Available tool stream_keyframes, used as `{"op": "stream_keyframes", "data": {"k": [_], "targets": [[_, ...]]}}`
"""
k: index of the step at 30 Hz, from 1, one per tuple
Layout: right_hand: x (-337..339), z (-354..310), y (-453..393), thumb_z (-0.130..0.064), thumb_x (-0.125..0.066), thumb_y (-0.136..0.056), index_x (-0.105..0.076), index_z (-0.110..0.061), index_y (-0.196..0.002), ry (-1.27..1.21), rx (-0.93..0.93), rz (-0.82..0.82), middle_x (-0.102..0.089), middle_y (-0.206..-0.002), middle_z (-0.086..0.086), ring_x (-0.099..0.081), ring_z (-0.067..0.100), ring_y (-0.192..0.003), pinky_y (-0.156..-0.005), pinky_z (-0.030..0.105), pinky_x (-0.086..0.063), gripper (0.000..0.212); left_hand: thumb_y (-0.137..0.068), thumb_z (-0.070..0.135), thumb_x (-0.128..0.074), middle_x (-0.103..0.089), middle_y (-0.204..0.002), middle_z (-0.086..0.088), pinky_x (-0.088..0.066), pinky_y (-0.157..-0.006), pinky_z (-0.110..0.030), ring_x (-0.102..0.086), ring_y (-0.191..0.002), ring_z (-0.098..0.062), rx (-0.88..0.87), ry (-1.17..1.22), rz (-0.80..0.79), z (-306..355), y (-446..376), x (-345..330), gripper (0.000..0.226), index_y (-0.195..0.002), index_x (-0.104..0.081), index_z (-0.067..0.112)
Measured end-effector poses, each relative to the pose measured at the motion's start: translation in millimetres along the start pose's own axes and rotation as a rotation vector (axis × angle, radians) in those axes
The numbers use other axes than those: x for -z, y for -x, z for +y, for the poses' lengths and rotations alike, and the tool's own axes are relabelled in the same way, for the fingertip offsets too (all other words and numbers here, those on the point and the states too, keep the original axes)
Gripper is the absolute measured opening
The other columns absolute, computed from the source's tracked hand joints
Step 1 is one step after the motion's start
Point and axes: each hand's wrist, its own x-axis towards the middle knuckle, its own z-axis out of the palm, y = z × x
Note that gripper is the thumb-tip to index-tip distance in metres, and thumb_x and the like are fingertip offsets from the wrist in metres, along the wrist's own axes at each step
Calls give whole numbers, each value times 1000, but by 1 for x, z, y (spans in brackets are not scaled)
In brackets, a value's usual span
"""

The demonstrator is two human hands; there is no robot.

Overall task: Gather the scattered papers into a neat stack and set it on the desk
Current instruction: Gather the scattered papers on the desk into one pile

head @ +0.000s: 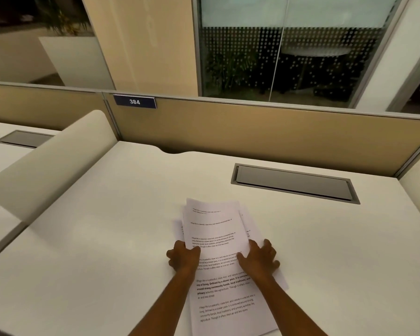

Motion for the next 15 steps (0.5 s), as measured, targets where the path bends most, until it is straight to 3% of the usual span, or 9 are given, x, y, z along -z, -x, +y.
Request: {"op": "stream_keyframes", "data": {"k": [5, 8, 15], "targets": [[0, 6, -1, -74, -42, -81, -45, -34, -138, 60, 10, 93, -34, -141, 9, -34, 29, -129, -104, 45, -35, 70, -79, 26, -72, -56, -112, -17, -54, -89, -45, -59, -100, -35, -25, 44, -6, 2, -2, 0, 36, -108, -58, 9], [3, 3, -2, -78, -40, -79, -46, -34, -138, 66, 28, 75, -41, -131, 9, -41, 29, -120, -100, 41, -40, 73, -78, 25, -74, -62, -111, -16, -59, -82, -46, -65, -92, -32, -38, 97, -27, 2, -5, -1, 40, -109, -54, 10], [4, -10, 5, -76, -41, -80, -36, -25, -145, -23, 23, 38, -44, -134, 12, -46, 31, -119, -99, 38, -43, 83, -78, 20, -75, -64, -105, -11, -59, -80, -43, -66, -91, -32, -8, 220, -123, 9, -6, 1, 41, -105, -45, 12]]}}
